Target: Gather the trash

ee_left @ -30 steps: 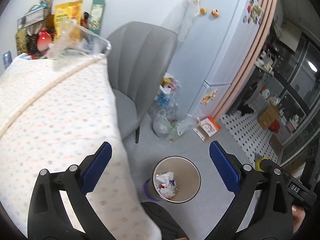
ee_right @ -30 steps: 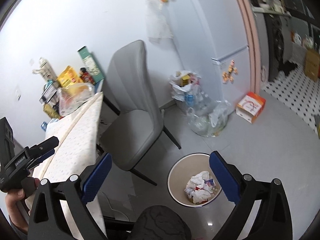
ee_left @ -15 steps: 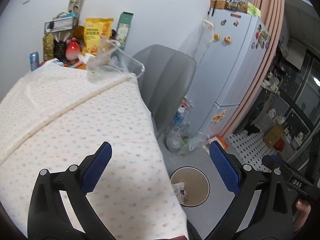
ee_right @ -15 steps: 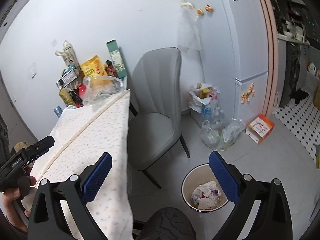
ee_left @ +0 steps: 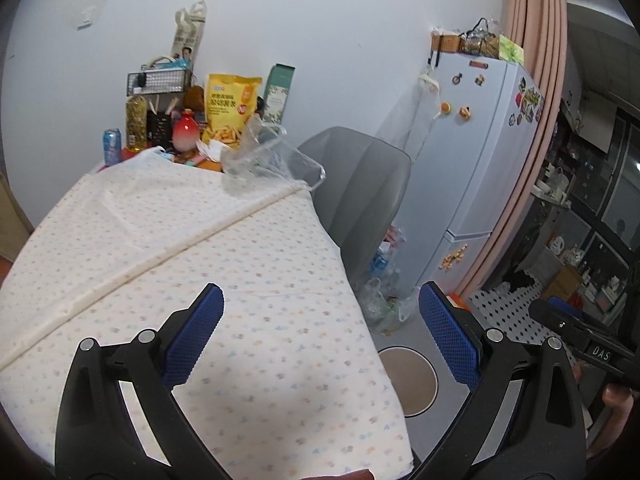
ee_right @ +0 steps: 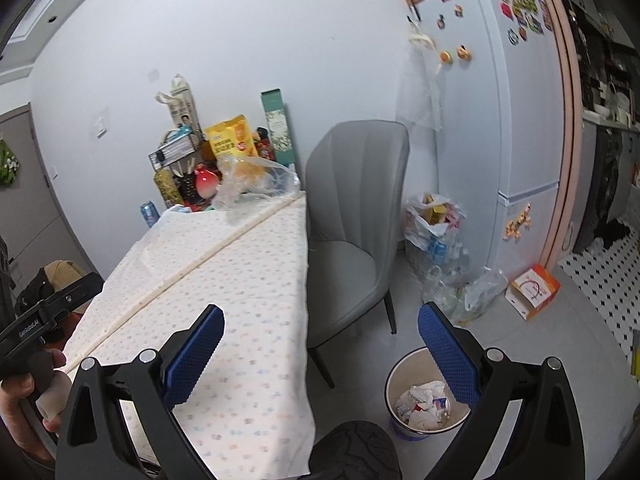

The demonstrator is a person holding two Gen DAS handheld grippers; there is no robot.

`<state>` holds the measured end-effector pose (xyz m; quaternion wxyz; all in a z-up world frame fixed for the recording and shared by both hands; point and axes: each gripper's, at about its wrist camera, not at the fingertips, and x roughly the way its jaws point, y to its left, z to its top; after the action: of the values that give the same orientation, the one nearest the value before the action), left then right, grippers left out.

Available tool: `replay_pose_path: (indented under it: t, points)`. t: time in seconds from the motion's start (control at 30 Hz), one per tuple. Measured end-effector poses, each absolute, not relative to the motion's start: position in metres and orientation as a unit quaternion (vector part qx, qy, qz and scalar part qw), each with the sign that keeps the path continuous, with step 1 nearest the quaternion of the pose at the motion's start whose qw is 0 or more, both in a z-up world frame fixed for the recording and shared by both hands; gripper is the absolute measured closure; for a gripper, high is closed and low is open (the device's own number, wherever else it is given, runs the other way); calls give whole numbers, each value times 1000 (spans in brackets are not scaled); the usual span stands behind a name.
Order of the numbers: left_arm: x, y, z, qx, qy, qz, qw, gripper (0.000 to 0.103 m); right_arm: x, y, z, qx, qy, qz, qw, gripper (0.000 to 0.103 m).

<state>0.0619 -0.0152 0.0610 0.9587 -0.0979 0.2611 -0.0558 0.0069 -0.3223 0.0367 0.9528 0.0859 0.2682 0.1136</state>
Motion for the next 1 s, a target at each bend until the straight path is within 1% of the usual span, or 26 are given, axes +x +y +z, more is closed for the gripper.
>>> replay_pose_path:
  t: [0.57,0.77,1.0]
  points:
    - [-18,9,93,-71,210,-25,975,6,-52,-290,72,56,218,148,963,8]
    - [-35,9,97,-66,198,-18,978,6,-72,-283,79,45,204,153,966,8]
    - [-41,7,100,-58,197,-6,979,6,-74,-279,77,44,205,159,965,8]
